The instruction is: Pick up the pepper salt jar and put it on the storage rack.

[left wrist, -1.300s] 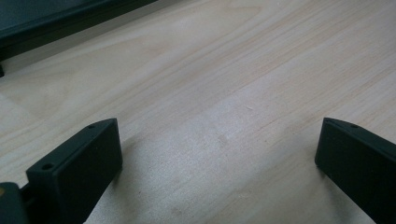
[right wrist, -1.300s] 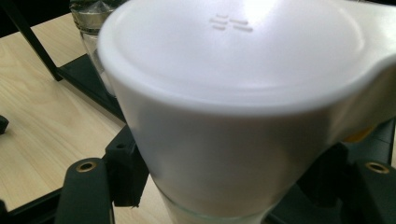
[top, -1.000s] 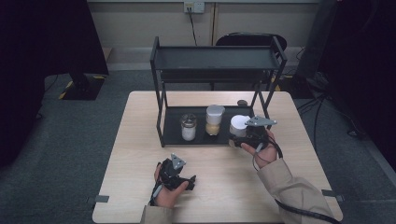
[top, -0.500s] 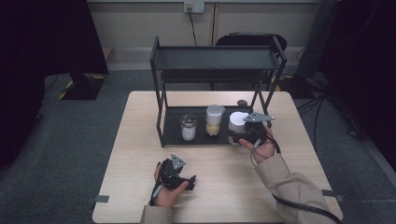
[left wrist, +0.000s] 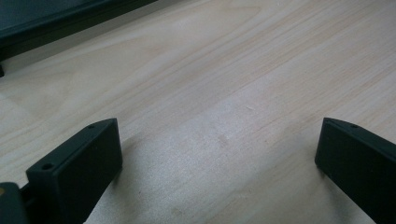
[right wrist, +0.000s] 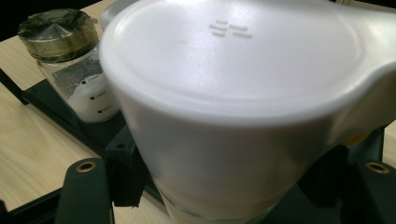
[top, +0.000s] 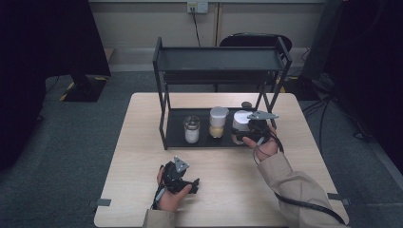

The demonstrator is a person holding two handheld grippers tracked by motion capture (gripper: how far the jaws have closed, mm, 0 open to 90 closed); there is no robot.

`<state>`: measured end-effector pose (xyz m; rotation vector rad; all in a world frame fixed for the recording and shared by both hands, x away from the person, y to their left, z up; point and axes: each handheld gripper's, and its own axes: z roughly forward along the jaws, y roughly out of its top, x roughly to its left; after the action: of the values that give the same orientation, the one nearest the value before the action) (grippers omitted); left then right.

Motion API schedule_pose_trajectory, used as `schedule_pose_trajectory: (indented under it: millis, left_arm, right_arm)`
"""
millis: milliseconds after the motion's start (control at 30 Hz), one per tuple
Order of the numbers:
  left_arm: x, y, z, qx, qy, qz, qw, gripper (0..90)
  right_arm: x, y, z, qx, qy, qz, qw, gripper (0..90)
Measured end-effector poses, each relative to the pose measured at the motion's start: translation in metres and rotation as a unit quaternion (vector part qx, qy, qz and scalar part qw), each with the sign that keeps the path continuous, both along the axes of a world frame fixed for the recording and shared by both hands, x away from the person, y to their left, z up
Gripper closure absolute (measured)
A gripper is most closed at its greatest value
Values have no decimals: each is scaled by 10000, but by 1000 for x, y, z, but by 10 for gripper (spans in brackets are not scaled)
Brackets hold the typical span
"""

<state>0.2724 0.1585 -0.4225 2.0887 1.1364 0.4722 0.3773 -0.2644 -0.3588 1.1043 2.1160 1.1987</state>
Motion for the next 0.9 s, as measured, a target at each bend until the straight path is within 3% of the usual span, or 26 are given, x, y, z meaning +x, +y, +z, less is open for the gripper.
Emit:
schedule_pose_trajectory:
  millis: [900]
  left_arm:
    - [0, 0, 0, -1, 0, 2, 10000, 0]
  right_arm:
    - [19, 9, -6, -186, -9, -155, 9997, 304]
